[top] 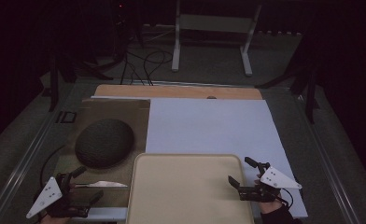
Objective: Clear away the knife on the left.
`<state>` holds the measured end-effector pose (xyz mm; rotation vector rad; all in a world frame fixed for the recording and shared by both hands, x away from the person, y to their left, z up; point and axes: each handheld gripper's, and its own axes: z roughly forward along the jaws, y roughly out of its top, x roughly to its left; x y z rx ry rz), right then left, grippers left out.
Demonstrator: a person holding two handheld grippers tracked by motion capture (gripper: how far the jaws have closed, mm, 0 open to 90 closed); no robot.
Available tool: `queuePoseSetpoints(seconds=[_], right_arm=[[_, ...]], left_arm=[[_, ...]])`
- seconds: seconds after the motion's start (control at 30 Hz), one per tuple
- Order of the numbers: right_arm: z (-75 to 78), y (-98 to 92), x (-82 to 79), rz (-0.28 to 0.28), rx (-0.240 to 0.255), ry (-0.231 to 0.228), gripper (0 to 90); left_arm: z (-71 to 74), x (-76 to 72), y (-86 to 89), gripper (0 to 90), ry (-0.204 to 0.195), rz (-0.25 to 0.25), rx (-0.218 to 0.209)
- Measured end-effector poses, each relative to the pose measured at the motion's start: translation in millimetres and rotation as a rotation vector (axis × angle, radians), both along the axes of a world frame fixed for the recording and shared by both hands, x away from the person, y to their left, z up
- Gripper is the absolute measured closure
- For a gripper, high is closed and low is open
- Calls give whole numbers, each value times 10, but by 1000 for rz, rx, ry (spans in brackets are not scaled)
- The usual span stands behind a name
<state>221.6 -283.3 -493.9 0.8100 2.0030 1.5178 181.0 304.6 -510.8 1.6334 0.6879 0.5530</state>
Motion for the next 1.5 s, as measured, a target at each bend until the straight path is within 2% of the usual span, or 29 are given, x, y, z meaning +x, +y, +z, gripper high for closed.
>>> queuePoseSetpoints(seconds=[0.17, 0.7, 0.8, 0.93, 1.0, 1.07, 1.1, 1.13, 1.17, 1.27, 1.37, 1.5], right_arm=[[7, 23, -19, -1, -14, -18, 89], [0, 12, -18, -13, -20, -8, 89], [3, 13, -16, -10, -17, -7, 89], [6, 13, -16, -8, -14, -8, 88], [8, 16, -17, -8, -13, -9, 89], [9, 17, -16, -5, -14, -8, 89], [10, 18, -17, -5, -15, -9, 89], [10, 18, -17, -5, -15, -9, 89], [15, 22, -20, -5, -12, -11, 89], [21, 28, -24, -5, -14, -13, 89], [26, 35, -28, -3, -19, -15, 89], [29, 43, -26, 2, -20, -19, 89]], left_arm=[[-4, 3, -12, 0, 2, -8, 10], [-13, 11, -27, 0, 16, -14, 27], [-17, 6, -38, 0, 9, -16, 40], [-18, 9, -50, 0, 20, -6, 62], [-10, 3, -57, 0, 16, -8, 55], [8, 1, -74, 0, 32, -7, 42], [22, 0, -86, 0, 49, 7, 48], [22, 0, -86, 0, 49, 7, 48], [62, 12, -104, 0, 85, 21, 54], [125, 28, -102, 0, 94, -25, 38], [192, 33, -103, 0, 68, -31, 85], [286, 46, -41, 0, 56, -29, 110]])
